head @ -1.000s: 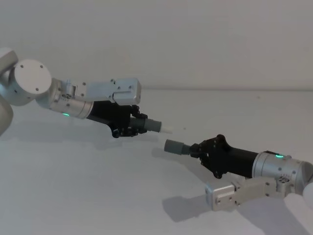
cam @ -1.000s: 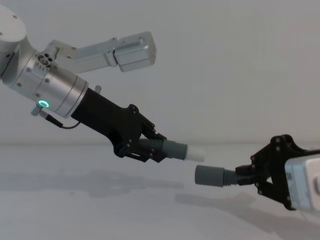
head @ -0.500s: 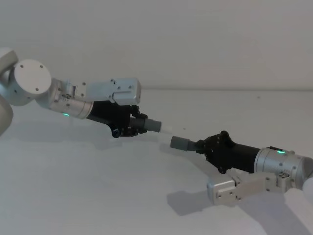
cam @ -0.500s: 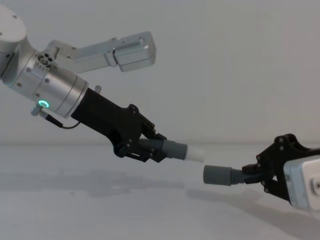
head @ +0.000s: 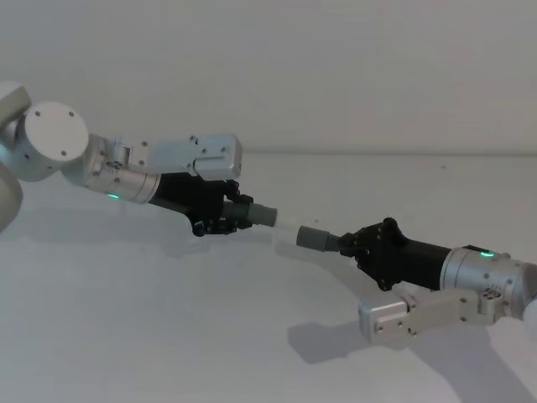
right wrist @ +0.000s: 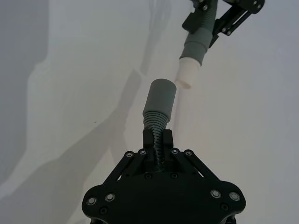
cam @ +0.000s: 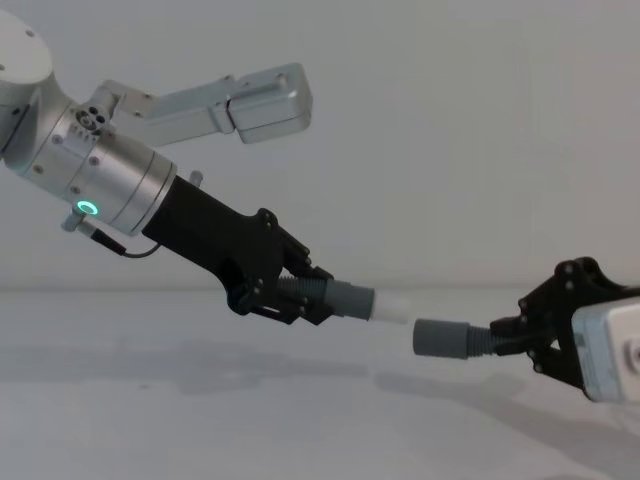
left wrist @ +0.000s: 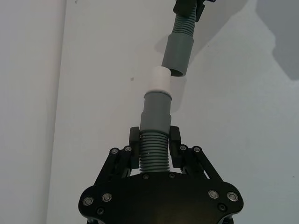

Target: Use both hands to pick up one end of the pipe from the table, align the ends, and insert them.

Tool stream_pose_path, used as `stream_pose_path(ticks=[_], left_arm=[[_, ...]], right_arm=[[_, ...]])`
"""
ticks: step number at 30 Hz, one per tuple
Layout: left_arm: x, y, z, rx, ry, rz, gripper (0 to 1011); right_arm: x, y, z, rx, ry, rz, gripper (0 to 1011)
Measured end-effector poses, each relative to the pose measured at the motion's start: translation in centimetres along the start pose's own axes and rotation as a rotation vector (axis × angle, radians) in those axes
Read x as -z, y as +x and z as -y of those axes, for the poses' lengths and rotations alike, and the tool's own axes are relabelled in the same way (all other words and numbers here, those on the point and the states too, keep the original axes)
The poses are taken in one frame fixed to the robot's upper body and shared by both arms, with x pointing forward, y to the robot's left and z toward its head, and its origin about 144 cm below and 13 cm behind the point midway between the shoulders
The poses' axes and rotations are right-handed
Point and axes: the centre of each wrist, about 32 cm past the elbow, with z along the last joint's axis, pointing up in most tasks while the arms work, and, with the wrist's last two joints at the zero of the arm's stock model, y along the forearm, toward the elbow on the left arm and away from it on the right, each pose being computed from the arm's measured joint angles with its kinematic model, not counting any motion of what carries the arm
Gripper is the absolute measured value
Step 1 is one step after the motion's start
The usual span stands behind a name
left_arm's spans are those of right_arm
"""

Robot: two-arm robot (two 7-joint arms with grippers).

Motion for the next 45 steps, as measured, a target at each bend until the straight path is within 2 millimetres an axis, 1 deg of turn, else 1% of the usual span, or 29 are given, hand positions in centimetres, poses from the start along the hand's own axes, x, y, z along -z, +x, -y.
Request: stream_pose_path(ticks=[21,45], left_arm=[[0.0,0.0,0.0,0.000,0.000,0.000,347],[0.0,0.0,0.0,-0.001,0.001,0.000,347]], right_arm=[[-0.1,0.8,0.4,0.023,0.022,-0.027,94],[-0.4,1.3,-0.2,0.035,0.024,-0.043,94]])
